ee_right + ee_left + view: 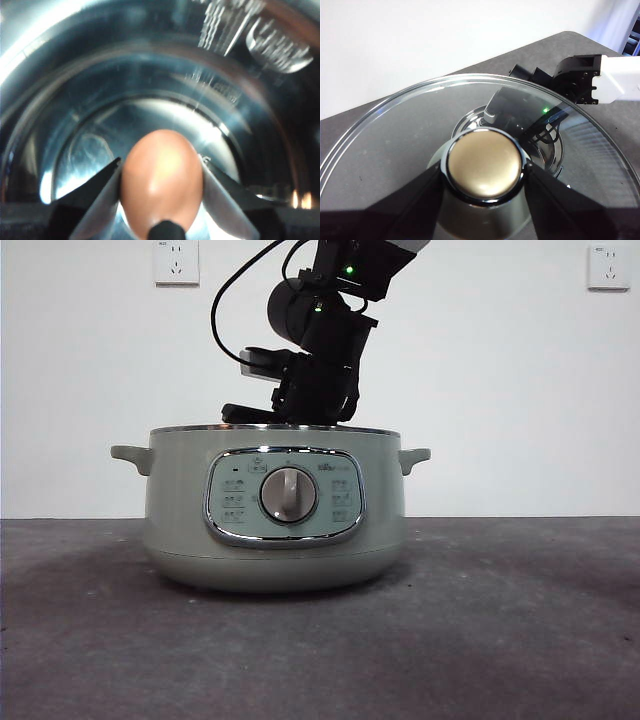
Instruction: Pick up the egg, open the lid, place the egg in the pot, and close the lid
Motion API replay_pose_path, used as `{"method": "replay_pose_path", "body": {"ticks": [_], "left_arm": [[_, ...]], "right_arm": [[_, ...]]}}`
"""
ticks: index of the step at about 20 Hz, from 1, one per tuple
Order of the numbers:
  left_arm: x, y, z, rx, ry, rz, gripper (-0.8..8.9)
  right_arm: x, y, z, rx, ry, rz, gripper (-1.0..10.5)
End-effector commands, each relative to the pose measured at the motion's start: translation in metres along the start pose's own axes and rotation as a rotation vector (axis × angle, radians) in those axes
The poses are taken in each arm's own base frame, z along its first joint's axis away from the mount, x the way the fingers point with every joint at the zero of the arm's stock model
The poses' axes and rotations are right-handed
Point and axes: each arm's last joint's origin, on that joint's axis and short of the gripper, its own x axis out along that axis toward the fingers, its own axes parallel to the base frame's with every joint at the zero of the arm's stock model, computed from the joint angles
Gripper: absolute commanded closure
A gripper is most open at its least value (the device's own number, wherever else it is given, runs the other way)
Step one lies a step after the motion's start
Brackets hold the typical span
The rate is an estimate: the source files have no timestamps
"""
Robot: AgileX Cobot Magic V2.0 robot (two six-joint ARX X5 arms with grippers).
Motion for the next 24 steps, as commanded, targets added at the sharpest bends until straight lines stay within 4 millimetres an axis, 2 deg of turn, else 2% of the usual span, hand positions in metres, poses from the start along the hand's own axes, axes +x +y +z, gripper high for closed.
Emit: {"method": "replay_pose_path", "body": {"ticks": [1,10,12,19,21,22,24], "left_arm": [[-0.0061,-0.0007,0.0056,0.009,-0.066,0.000,8.21],[-0.0039,-0.0002,0.0056,0.006,-0.057,-0.001,8.21],[-0.0039,-0.0002,0.0052,0.006,-0.053,-0.001,8.21],[-0.0037,-0.0005,0.0031,0.000,-0.031,-0.004,8.21],[-0.0035,-0.0004,0.0032,0.000,-0.031,-0.004,8.21],[-0.0035,-0.0004,0.0031,0.000,-0.031,-0.004,8.21],[-0.0035,-0.0004,0.0031,0.000,-0.031,-0.004,8.21]], "right_arm": [[0.0070,0.0042,-0.0024,-0.018,0.025,0.002,9.6],[0.0093,0.0066,-0.0098,-0.022,0.100,0.006,9.3],[0.0091,0.0066,-0.0111,-0.016,0.113,0.006,7.7],[0.0092,0.0066,-0.0122,0.005,0.124,0.005,7.5],[0.0092,0.0068,-0.0123,0.012,0.125,0.005,6.0],[0.0092,0.0068,-0.0121,0.023,0.124,0.004,5.7],[0.0090,0.0068,-0.0120,0.024,0.123,0.004,5.7]]}}
